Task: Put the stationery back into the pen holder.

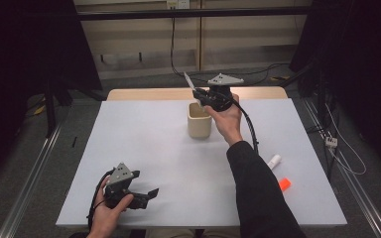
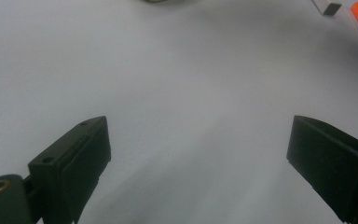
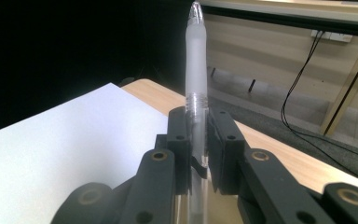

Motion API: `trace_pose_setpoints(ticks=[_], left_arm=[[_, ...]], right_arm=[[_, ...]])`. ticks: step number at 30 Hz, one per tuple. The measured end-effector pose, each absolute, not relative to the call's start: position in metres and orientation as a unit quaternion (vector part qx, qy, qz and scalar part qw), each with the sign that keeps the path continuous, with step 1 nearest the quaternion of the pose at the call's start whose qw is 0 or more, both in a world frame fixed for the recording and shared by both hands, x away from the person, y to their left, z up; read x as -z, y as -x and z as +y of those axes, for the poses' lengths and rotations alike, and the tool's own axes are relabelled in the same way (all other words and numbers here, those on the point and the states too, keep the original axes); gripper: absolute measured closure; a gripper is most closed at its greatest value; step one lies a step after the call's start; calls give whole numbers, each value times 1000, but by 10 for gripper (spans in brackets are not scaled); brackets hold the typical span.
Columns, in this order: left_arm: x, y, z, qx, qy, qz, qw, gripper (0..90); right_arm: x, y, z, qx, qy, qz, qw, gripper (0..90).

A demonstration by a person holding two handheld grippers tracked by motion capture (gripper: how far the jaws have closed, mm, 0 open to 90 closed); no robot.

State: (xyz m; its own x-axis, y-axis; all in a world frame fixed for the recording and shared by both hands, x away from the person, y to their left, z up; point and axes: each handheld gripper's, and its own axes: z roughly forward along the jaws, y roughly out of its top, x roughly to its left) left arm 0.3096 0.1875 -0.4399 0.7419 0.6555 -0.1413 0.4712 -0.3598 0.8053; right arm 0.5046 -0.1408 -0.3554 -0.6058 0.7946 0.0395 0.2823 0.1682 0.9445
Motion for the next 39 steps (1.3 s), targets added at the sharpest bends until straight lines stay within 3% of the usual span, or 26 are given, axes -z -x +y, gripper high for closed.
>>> trace_pose_setpoints(ticks=[17, 20, 22, 26, 34, 39], left_arm=[[440, -309, 187, -100, -820, 341, 449, 61], [440, -309, 187, -102, -820, 342, 448, 61], [440, -309, 187, -101, -820, 341, 449, 61], [440, -309, 187, -102, -819, 342, 449, 61], [439, -309, 187, -106, -817, 344, 451, 62], [439, -310, 188, -105, -814, 346, 455, 64]], right_arm=[[378, -506, -147, -510, -394, 730, 228, 793], [379, -505, -149, -510, -411, 722, 223, 599], [377, -503, -151, -510, -413, 719, 228, 564], [371, -499, -154, -507, -419, 717, 229, 372], [363, -485, -160, -487, -416, 732, 232, 155], [360, -473, -165, -473, -413, 744, 228, 104]])
